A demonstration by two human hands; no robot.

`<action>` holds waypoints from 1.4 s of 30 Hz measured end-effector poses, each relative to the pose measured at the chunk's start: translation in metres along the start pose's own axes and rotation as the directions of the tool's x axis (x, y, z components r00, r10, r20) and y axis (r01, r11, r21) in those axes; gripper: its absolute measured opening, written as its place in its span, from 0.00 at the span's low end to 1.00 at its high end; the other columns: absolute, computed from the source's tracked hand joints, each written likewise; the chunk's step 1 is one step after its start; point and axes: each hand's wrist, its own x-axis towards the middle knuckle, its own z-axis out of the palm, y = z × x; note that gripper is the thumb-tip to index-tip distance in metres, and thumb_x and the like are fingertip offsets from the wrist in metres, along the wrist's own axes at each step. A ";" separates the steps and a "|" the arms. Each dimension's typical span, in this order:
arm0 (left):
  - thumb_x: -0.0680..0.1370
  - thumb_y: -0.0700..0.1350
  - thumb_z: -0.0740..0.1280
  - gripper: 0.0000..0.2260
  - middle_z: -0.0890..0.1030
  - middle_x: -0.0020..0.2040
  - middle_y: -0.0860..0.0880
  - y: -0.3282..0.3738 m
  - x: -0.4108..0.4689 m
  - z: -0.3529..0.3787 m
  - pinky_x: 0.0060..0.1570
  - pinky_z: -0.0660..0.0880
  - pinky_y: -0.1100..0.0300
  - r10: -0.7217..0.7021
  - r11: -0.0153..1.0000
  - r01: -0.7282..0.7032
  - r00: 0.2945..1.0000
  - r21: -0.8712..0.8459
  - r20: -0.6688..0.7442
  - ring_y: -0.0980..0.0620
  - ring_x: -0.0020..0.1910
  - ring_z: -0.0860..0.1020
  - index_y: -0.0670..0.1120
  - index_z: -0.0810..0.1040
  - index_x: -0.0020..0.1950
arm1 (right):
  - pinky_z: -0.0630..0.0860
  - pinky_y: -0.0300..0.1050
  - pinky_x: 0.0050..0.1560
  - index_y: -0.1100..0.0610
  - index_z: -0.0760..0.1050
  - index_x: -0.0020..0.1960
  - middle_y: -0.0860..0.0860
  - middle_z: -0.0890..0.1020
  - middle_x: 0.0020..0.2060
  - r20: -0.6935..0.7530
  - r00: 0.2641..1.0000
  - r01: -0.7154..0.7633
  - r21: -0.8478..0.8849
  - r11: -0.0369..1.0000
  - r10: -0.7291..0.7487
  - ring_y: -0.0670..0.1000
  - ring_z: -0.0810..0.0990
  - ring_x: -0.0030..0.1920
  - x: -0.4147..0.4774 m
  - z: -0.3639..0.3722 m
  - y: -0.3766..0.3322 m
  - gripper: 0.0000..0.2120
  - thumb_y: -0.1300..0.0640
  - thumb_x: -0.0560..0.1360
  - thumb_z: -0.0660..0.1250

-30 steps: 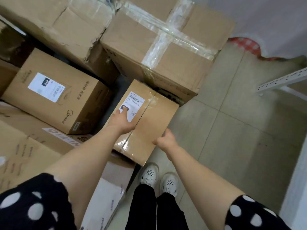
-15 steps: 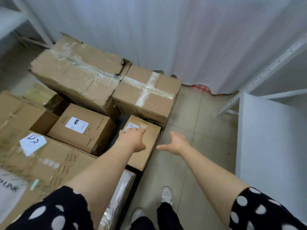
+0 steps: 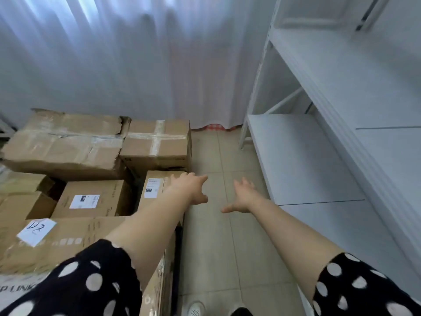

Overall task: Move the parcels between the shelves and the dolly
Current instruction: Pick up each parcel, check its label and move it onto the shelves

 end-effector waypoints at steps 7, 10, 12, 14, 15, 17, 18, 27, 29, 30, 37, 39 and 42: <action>0.76 0.58 0.63 0.32 0.66 0.72 0.47 0.079 -0.095 0.024 0.71 0.57 0.39 0.081 0.995 -0.076 0.994 0.064 -0.075 0.43 0.72 0.62 0.56 0.54 0.77 | 0.55 0.53 0.73 0.59 0.59 0.74 0.57 0.63 0.73 -0.124 0.992 -0.027 -0.032 0.999 0.023 0.57 0.58 0.74 -0.123 0.030 0.049 0.44 0.35 0.69 0.69; 0.77 0.58 0.63 0.32 0.65 0.73 0.47 0.112 -0.139 0.051 0.71 0.59 0.41 0.101 0.993 -0.098 0.993 0.064 -0.053 0.44 0.73 0.62 0.56 0.53 0.78 | 0.50 0.54 0.73 0.58 0.60 0.74 0.56 0.65 0.72 -0.111 0.992 -0.058 -0.022 0.998 0.055 0.57 0.57 0.74 -0.177 0.061 0.073 0.41 0.34 0.71 0.65; 0.77 0.58 0.63 0.33 0.64 0.74 0.47 0.133 -0.167 0.070 0.70 0.60 0.42 0.121 0.990 -0.117 0.992 0.075 -0.041 0.44 0.73 0.61 0.56 0.52 0.78 | 0.50 0.54 0.73 0.58 0.61 0.73 0.57 0.66 0.71 -0.104 0.991 -0.086 0.001 0.996 0.086 0.57 0.58 0.74 -0.212 0.084 0.090 0.40 0.33 0.72 0.63; 0.77 0.58 0.62 0.32 0.63 0.75 0.47 0.151 -0.195 0.088 0.71 0.60 0.42 0.150 0.984 -0.148 0.988 0.098 -0.019 0.44 0.73 0.61 0.56 0.52 0.78 | 0.49 0.55 0.74 0.58 0.62 0.73 0.57 0.67 0.71 -0.093 0.988 -0.120 0.021 0.993 0.121 0.57 0.59 0.73 -0.246 0.107 0.106 0.40 0.32 0.72 0.62; 0.77 0.58 0.62 0.32 0.63 0.75 0.47 0.160 -0.210 0.098 0.71 0.60 0.43 0.167 0.980 -0.166 0.986 0.111 -0.005 0.44 0.73 0.61 0.56 0.52 0.78 | 0.49 0.56 0.74 0.59 0.62 0.73 0.57 0.67 0.70 -0.084 0.987 -0.136 0.030 0.990 0.138 0.57 0.59 0.73 -0.263 0.118 0.112 0.40 0.32 0.72 0.61; 0.77 0.59 0.62 0.33 0.63 0.75 0.47 0.176 -0.235 0.116 0.71 0.60 0.43 0.199 0.970 -0.199 0.980 0.141 0.013 0.44 0.73 0.62 0.57 0.51 0.78 | 0.48 0.56 0.75 0.59 0.62 0.73 0.57 0.67 0.71 -0.081 0.982 -0.168 0.051 0.985 0.171 0.57 0.58 0.74 -0.292 0.138 0.123 0.40 0.32 0.72 0.61; 0.77 0.59 0.62 0.33 0.63 0.75 0.48 0.184 -0.247 0.123 0.71 0.60 0.44 0.216 0.963 -0.217 0.976 0.159 0.022 0.44 0.73 0.62 0.57 0.51 0.78 | 0.47 0.56 0.75 0.59 0.61 0.73 0.57 0.67 0.71 -0.084 0.978 -0.184 0.064 0.981 0.190 0.57 0.57 0.74 -0.307 0.147 0.128 0.41 0.32 0.72 0.61; 0.77 0.56 0.63 0.33 0.61 0.76 0.48 0.258 -0.371 0.190 0.69 0.62 0.48 0.518 0.817 -0.516 0.853 0.257 0.064 0.46 0.74 0.61 0.55 0.51 0.78 | 0.65 0.53 0.68 0.58 0.59 0.74 0.56 0.58 0.74 -0.133 0.870 -0.378 0.439 0.815 0.475 0.57 0.60 0.72 -0.479 0.259 0.163 0.40 0.38 0.71 0.68; 0.77 0.56 0.63 0.33 0.62 0.75 0.48 0.268 -0.403 0.216 0.67 0.64 0.50 0.582 0.765 -0.587 0.806 0.267 0.105 0.46 0.73 0.61 0.55 0.51 0.78 | 0.65 0.52 0.69 0.58 0.58 0.75 0.57 0.54 0.75 -0.107 0.827 -0.419 0.537 0.733 0.551 0.57 0.59 0.73 -0.521 0.293 0.160 0.41 0.39 0.71 0.69; 0.77 0.55 0.63 0.32 0.62 0.75 0.47 0.275 -0.419 0.230 0.66 0.64 0.51 0.612 0.735 -0.621 0.780 0.273 0.127 0.46 0.73 0.62 0.55 0.52 0.78 | 0.65 0.50 0.69 0.59 0.58 0.74 0.58 0.55 0.75 -0.092 0.806 -0.440 0.568 0.696 0.585 0.57 0.60 0.73 -0.541 0.311 0.158 0.41 0.39 0.71 0.70; 0.77 0.55 0.64 0.33 0.67 0.72 0.45 0.349 -0.539 0.317 0.66 0.67 0.51 0.775 0.470 -0.814 0.566 0.343 0.282 0.43 0.70 0.65 0.54 0.53 0.78 | 0.68 0.51 0.66 0.57 0.58 0.74 0.57 0.63 0.68 0.023 0.631 -0.563 0.702 0.436 0.776 0.58 0.65 0.69 -0.700 0.429 0.166 0.41 0.39 0.70 0.71; 0.77 0.55 0.64 0.32 0.66 0.72 0.45 0.375 -0.578 0.341 0.66 0.68 0.51 0.805 0.402 -0.846 0.509 0.352 0.305 0.44 0.70 0.65 0.54 0.53 0.78 | 0.69 0.50 0.65 0.59 0.59 0.73 0.58 0.62 0.69 0.055 0.563 -0.593 0.721 0.358 0.824 0.58 0.66 0.69 -0.749 0.458 0.178 0.40 0.40 0.71 0.70; 0.77 0.56 0.63 0.33 0.65 0.73 0.46 0.414 -0.634 0.379 0.65 0.68 0.52 0.819 0.316 -0.876 0.446 0.365 0.361 0.44 0.70 0.67 0.54 0.52 0.78 | 0.68 0.50 0.64 0.60 0.60 0.73 0.59 0.61 0.71 0.077 0.483 -0.612 0.742 0.273 0.872 0.59 0.64 0.70 -0.815 0.499 0.198 0.36 0.42 0.74 0.68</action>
